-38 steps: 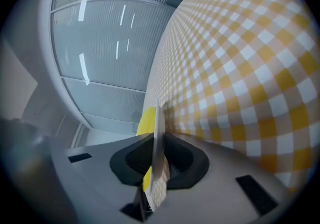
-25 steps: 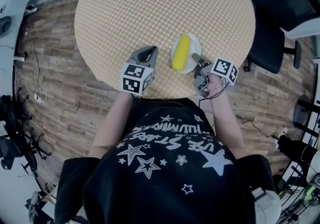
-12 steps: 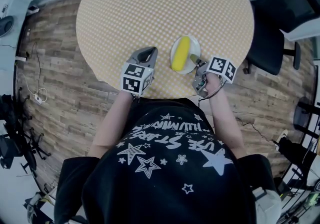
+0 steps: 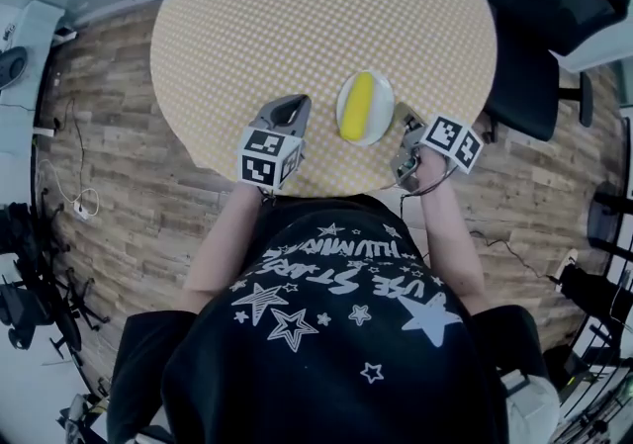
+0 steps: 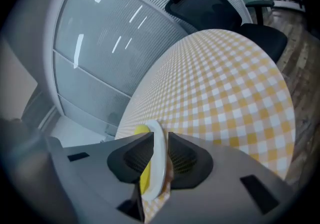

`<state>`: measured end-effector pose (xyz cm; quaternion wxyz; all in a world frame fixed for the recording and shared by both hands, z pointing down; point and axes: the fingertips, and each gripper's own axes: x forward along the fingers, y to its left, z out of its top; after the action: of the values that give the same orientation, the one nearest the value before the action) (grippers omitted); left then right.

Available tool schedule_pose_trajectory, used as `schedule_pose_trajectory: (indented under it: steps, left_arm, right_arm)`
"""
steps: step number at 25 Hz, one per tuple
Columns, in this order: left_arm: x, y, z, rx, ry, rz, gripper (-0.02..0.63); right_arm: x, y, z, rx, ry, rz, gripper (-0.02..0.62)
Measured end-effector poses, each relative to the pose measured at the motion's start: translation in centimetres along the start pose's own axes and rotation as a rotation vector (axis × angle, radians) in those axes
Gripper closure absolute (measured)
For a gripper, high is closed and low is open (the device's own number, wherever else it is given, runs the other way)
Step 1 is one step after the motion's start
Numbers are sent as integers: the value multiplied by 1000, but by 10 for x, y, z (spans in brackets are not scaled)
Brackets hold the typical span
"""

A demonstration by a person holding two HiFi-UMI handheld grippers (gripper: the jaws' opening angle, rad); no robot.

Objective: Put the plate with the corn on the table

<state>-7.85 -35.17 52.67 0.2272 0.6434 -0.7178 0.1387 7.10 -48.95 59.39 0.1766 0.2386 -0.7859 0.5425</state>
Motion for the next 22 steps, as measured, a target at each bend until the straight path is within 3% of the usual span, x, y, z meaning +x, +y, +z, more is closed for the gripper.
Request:
schedule_pose_trajectory:
  steps: [6, 11, 16, 22]
  left_arm:
    - [1, 3, 12, 30, -19, -54, 597]
    - [-5, 14, 23, 48, -46, -103, 597]
    - [-14, 25, 26, 85, -46, -185, 597]
    - [-31, 51, 28, 106, -60, -264, 597]
  right_arm:
    - [-20, 11, 17, 15, -148, 31, 508]
    - [-34, 38, 18, -55, -236, 45, 539]
    - [-49, 62, 11, -149, -334, -13, 546]
    - [-58, 89, -12, -179, -428, -77, 546]
